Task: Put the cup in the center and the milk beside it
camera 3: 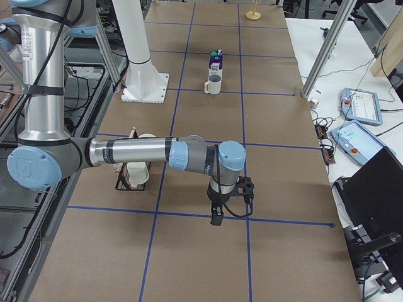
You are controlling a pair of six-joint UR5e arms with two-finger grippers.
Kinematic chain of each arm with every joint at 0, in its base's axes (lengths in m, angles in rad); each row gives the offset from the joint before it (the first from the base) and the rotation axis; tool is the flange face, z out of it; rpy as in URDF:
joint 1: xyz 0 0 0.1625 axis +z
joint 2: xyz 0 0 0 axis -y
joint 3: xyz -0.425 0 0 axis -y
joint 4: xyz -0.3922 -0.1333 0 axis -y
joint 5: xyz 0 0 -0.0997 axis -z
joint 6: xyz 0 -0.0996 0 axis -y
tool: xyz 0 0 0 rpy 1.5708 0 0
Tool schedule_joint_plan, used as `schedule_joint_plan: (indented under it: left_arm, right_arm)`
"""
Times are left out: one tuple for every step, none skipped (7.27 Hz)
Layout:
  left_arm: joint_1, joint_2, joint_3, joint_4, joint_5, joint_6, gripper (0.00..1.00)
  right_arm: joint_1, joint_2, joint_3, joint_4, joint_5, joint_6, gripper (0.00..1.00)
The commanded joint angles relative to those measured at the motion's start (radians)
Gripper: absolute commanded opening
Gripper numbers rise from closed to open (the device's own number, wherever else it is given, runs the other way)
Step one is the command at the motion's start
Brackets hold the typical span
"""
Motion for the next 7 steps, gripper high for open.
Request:
schedule_joint_plan:
  left_arm:
    - [-0.002, 0.01, 0.003, -0.009, -0.029, 0.004, 0.99]
    - [0.0, 0.01, 0.011, -0.009, -0.015, 0.004, 0.99]
    - [0.0, 0.01, 0.021, -0.008, 0.018, 0.001, 0.99]
    - [0.0, 0.033, 0.023, -0.008, 0.023, 0.001, 0.99]
    - [-0.002, 0.035, 0.02, -0.006, 0.022, -0.001, 0.99]
    - [-0.003, 0.038, 0.019, -0.004, 0.022, -0.001, 0.99]
    - [-0.008, 0.065, 0.012, -0.007, 0.02, 0.001, 0.99]
  right_arm:
    - [0.0, 0.0, 0.005, 0.0, 0.0, -0.001, 1.0]
    - [0.0, 0.0, 0.005, 0.0, 0.002, -0.001, 1.0]
    - [0.0, 0.0, 0.007, 0.0, 0.002, -0.001, 1.0]
    - [0.0, 0.0, 0.007, 0.0, 0.002, -0.003, 1.0]
    - [0.0, 0.0, 0.008, 0.0, 0.002, -0.003, 1.0]
    - [0.0, 0.0, 0.008, 0.0, 0.002, -0.003, 1.0]
    - [0.0, 0.0, 0.011, 0.0, 0.002, -0.003, 1.0]
